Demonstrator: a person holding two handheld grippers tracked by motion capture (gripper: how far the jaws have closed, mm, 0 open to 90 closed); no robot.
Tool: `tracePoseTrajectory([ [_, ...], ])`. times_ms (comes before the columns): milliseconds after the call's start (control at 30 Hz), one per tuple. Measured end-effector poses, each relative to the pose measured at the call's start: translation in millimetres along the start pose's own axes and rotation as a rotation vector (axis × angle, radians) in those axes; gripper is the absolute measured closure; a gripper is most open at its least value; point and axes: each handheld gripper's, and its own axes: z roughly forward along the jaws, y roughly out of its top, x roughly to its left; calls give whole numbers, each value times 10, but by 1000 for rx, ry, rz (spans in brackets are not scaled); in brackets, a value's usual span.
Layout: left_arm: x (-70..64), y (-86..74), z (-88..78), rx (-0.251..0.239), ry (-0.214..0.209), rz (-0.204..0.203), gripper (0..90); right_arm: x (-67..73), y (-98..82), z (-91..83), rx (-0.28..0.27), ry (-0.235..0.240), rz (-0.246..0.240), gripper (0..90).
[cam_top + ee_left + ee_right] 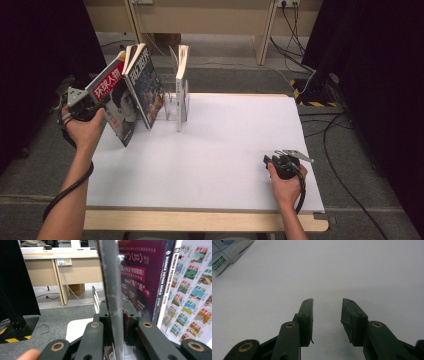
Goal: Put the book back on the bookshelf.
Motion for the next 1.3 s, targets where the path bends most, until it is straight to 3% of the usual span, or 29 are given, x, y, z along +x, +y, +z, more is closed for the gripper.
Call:
tracePoseTrajectory([
  [300,19,127,10,5,-16,-42,724,8,2,1,1,3,-1,620],
  [433,16,181,138,36,-59,-90,678,7,0,5,5,4,2,618],
  [700,-72,274,289,57,-50,-96,616,-17,2,5,7,2,9,617],
  [1133,-97,370,415,81,-7,-121,675,-15,5,0,12,5,15,614],
  [1300,-87,416,439,114,-6,-104,738,-22,4,4,13,5,10,614],
])
